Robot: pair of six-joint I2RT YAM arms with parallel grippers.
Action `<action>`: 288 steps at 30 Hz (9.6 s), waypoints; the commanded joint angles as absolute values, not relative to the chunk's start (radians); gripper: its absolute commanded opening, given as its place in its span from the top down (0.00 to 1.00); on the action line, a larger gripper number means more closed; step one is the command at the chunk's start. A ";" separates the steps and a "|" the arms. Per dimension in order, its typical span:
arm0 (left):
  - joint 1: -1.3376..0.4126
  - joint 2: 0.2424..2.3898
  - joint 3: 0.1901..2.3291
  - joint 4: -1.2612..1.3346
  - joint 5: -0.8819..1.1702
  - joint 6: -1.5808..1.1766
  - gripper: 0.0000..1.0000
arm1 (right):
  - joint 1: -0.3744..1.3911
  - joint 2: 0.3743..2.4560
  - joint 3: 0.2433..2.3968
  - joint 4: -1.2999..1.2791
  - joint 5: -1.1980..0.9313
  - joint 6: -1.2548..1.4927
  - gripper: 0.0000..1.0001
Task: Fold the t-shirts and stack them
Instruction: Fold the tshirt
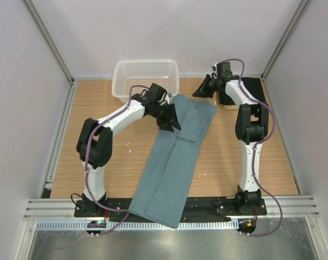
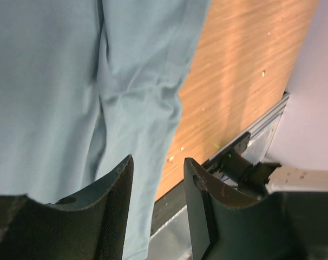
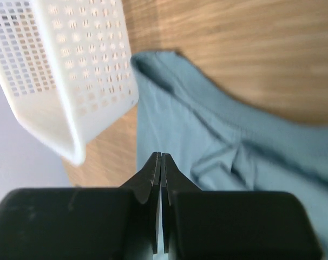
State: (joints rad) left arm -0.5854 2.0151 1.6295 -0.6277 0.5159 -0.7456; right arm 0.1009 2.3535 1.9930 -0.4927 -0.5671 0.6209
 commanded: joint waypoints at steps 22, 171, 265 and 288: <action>-0.285 1.269 1.134 -0.879 0.221 -0.614 0.56 | 0.218 2.135 1.952 -0.718 -0.123 0.563 0.59; -0.477 1.414 0.680 -0.824 0.495 -0.796 0.45 | 1.095 0.747 0.158 -0.388 -0.153 1.589 0.99; -0.373 2.215 1.850 -0.854 0.483 -0.861 1.00 | 0.149 1.848 1.367 -0.640 -0.382 0.529 0.99; -0.371 2.215 1.882 -0.799 0.443 -0.833 0.61 | 0.106 1.956 1.462 -0.601 -0.345 0.500 0.74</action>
